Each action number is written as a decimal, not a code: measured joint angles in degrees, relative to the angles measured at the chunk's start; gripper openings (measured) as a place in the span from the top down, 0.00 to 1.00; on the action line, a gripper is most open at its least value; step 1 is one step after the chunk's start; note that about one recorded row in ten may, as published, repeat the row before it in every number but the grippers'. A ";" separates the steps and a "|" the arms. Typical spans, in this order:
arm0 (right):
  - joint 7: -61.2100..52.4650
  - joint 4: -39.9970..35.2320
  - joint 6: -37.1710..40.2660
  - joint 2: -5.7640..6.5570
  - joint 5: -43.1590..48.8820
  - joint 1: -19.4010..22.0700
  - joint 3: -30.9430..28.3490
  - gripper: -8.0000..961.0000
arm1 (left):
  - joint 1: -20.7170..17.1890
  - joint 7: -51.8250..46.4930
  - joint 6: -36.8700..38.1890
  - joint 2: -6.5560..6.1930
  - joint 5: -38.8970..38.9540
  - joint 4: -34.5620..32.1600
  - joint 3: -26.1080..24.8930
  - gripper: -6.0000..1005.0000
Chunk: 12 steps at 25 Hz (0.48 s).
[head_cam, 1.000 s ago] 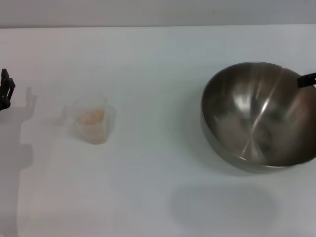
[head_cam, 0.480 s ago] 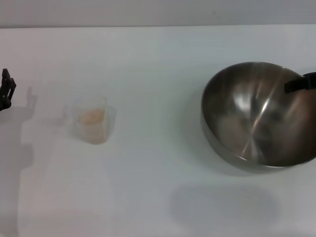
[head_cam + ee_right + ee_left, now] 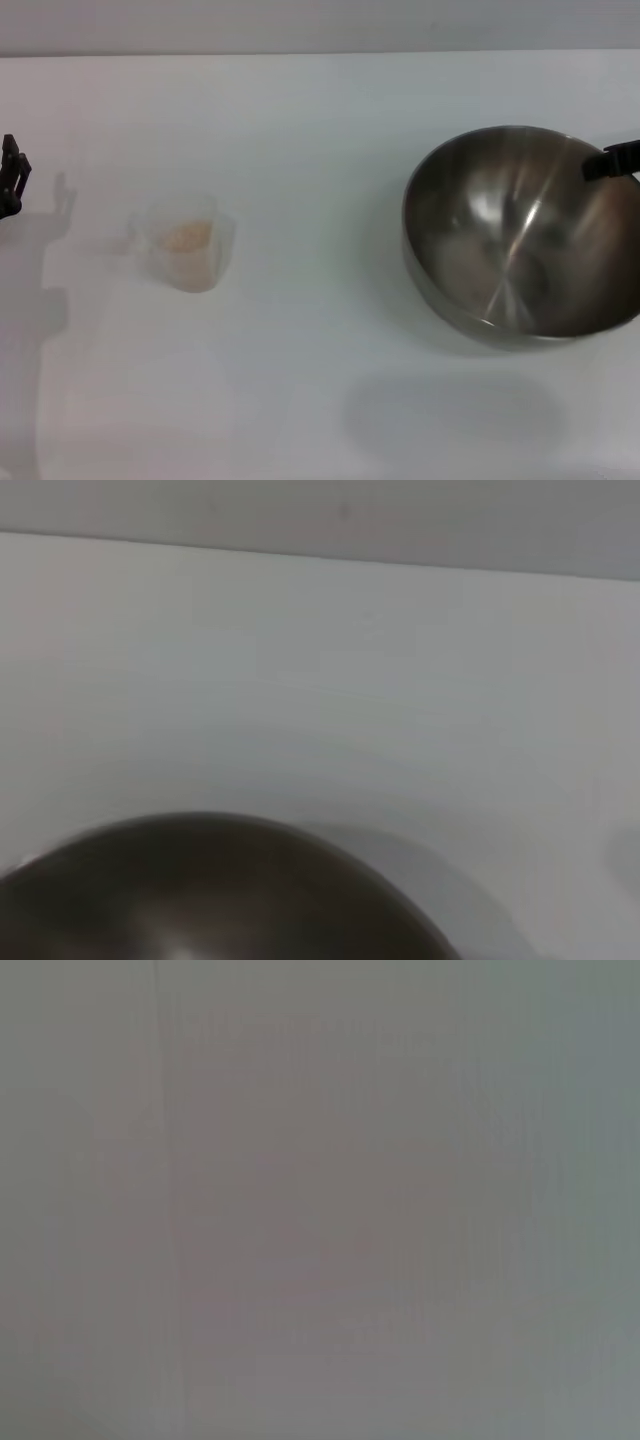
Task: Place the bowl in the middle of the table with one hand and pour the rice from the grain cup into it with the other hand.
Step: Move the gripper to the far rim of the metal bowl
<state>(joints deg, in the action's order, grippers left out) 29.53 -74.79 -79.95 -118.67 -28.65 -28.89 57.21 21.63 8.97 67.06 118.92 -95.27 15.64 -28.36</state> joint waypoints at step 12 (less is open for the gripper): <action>1.85 1.88 0.82 0.02 -0.88 -1.20 -0.57 0.95 | 0.44 0.00 -0.08 -0.09 0.32 -0.22 -0.13 0.19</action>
<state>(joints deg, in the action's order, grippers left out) 31.37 -72.91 -79.12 -118.65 -29.53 -30.10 56.64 22.06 8.96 66.98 118.83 -94.96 15.42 -28.49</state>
